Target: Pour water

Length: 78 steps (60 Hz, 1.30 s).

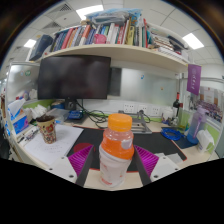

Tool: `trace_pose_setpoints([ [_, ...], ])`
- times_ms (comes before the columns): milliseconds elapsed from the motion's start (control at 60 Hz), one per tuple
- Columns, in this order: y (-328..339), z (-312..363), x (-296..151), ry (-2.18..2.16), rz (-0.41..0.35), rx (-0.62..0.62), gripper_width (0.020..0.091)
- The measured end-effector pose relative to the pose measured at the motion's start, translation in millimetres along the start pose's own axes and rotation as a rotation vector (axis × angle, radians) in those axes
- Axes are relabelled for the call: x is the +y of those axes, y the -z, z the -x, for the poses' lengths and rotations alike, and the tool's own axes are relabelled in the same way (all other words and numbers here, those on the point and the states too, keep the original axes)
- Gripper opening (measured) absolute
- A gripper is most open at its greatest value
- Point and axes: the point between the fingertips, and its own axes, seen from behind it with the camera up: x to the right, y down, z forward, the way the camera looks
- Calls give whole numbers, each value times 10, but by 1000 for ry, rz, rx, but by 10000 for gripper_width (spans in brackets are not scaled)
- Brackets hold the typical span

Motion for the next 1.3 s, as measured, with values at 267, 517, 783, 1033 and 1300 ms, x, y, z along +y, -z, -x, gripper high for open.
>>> trace_pose_setpoints([
  [267, -180, 27, -25, -24, -53, 52, 536],
  [517, -225, 41, -43, 3, -35, 96, 365],
  [783, -485, 175, -416, 275, 48, 116, 365],
  [1033, -942, 845, -1007, 817, 77, 16, 367],
  [1300, -1273, 1516, -1187, 1450, 79, -68, 365],
])
